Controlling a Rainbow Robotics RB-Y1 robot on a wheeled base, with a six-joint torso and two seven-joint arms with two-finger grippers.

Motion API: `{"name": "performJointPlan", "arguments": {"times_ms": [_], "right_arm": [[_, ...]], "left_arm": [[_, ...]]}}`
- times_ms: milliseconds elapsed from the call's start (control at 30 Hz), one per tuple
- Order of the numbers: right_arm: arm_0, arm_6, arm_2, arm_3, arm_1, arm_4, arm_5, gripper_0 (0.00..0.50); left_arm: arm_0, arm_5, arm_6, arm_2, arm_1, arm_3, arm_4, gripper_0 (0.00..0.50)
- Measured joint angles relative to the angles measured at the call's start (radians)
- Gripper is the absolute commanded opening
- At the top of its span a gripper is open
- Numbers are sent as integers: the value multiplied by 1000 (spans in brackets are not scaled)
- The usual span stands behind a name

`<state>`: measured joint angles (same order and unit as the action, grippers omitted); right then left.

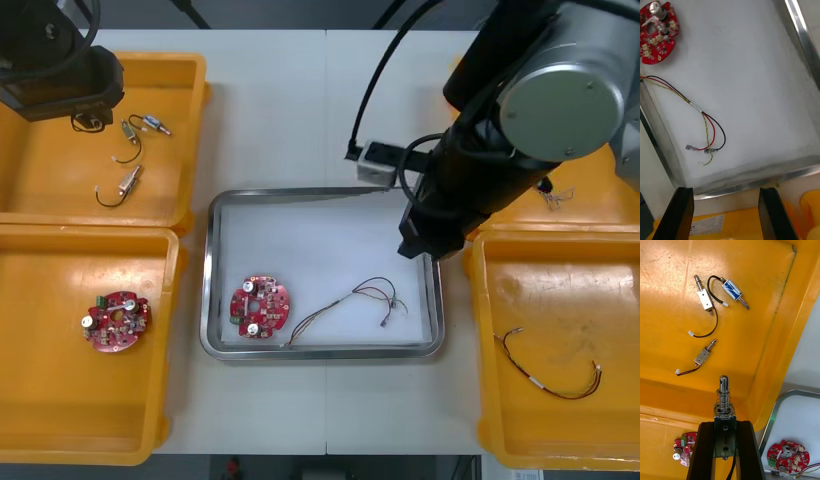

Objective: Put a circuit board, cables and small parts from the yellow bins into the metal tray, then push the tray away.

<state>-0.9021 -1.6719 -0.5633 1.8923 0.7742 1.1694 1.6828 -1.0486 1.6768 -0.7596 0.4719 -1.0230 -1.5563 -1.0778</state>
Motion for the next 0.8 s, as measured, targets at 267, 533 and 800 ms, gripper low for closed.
{"name": "performJointPlan", "arguments": {"times_ms": [267,533,800], "right_arm": [[0,215,92,3,109,63,65,500],[0,378,149,-1,208,90,87,500],[0,378,173,-101,278,104,90,500]], "left_arm": [[0,0,0,0,0,0,0,0],[0,0,0,0,0,0,0,0],[0,0,0,0,0,0,0,0]]}}
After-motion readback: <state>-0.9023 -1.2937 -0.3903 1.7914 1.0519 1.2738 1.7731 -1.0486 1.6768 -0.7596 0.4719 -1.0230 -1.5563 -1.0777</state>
